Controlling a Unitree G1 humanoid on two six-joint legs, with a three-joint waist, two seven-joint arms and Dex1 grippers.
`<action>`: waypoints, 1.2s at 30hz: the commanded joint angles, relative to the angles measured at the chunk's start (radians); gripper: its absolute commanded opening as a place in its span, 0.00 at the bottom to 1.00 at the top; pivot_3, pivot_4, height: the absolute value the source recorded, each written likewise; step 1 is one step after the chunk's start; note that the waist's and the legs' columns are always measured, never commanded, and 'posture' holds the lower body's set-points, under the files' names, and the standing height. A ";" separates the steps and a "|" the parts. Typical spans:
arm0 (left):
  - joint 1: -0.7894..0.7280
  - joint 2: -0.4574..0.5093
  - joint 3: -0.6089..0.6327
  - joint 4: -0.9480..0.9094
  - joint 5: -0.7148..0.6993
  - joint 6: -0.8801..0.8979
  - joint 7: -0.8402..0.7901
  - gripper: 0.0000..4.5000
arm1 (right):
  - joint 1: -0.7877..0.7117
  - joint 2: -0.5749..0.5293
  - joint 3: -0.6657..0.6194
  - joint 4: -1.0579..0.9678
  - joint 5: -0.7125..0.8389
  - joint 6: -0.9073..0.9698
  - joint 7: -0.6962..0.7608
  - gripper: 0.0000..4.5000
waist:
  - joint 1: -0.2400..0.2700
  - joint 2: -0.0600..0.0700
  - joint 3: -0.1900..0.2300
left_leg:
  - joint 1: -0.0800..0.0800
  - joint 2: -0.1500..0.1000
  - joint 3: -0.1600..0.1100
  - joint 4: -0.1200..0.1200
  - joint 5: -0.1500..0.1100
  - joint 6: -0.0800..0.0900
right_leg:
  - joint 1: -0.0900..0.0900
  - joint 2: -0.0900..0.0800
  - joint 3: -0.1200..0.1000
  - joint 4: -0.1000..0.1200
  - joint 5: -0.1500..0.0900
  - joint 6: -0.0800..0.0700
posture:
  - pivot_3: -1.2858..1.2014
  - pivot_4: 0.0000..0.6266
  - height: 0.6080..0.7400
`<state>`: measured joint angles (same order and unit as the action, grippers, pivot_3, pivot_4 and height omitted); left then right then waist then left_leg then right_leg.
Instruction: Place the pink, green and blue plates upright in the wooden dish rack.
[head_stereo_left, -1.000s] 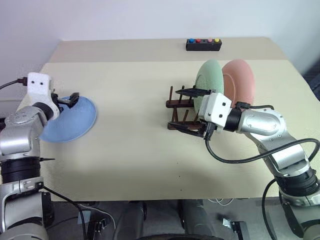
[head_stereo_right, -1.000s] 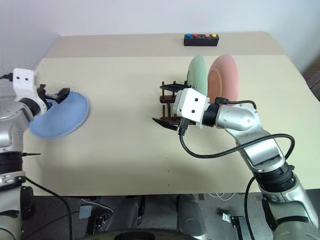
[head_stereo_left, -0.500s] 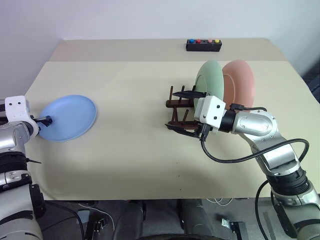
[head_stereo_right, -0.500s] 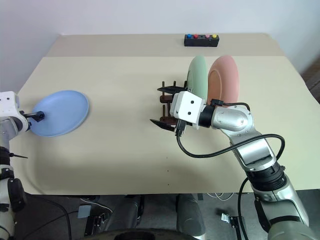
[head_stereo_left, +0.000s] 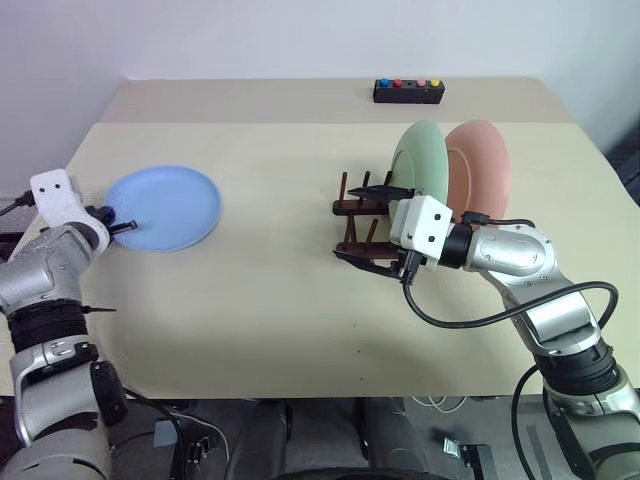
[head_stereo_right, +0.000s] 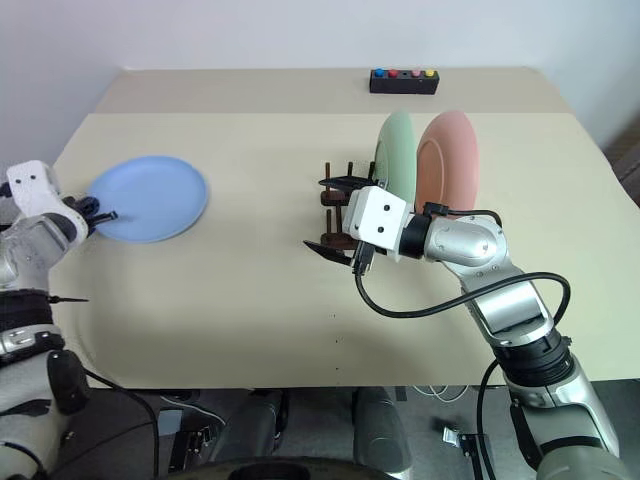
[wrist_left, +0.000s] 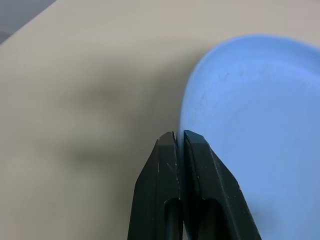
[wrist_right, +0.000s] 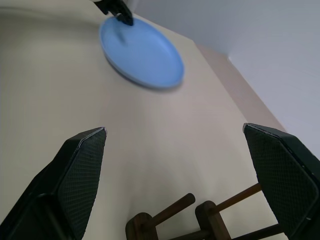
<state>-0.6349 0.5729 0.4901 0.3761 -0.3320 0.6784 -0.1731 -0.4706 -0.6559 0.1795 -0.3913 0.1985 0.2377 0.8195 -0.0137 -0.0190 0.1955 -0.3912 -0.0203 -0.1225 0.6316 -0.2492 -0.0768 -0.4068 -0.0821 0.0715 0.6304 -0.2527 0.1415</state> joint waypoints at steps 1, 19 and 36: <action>-0.051 -0.045 -0.014 -0.166 -0.033 -0.122 -0.010 0.00 | -0.023 0.004 -0.020 -0.018 -0.026 -0.030 -0.011 1.00 | 0.000 -0.001 0.000 | 0.000 0.000 0.000 0.000 0.000 0.000 | 0.000 0.000 0.000 0.000 0.000 0.000 | 0.52 0.24 1.00; -0.256 -0.234 -0.327 -0.534 0.044 -0.058 0.093 0.00 | -0.222 0.123 0.069 0.149 -0.415 -0.191 -0.229 1.00 | -0.008 -0.001 0.001 | 0.000 0.000 0.000 -0.001 0.000 -0.001 | -0.001 0.000 0.000 0.000 0.000 0.000 | 0.52 0.24 1.00; -0.305 -0.317 -0.325 -0.662 -0.019 0.130 0.103 0.00 | -0.243 0.144 0.126 0.289 -0.541 -0.316 -0.232 0.94 | -0.007 -0.001 0.001 | 0.000 0.000 0.000 -0.001 0.001 -0.001 | -0.001 0.000 0.000 0.000 0.000 0.000 | 0.52 0.24 1.00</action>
<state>-0.9139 0.2584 0.1510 -0.2401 -0.3329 0.8034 -0.0736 -0.6955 -0.5111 0.3089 -0.0918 -0.3319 -0.0613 0.5929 -0.0203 -0.0198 0.1961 -0.3916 -0.0206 -0.1223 0.6308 -0.2485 -0.0781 -0.4077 -0.0818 0.0716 0.6300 -0.2526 0.1414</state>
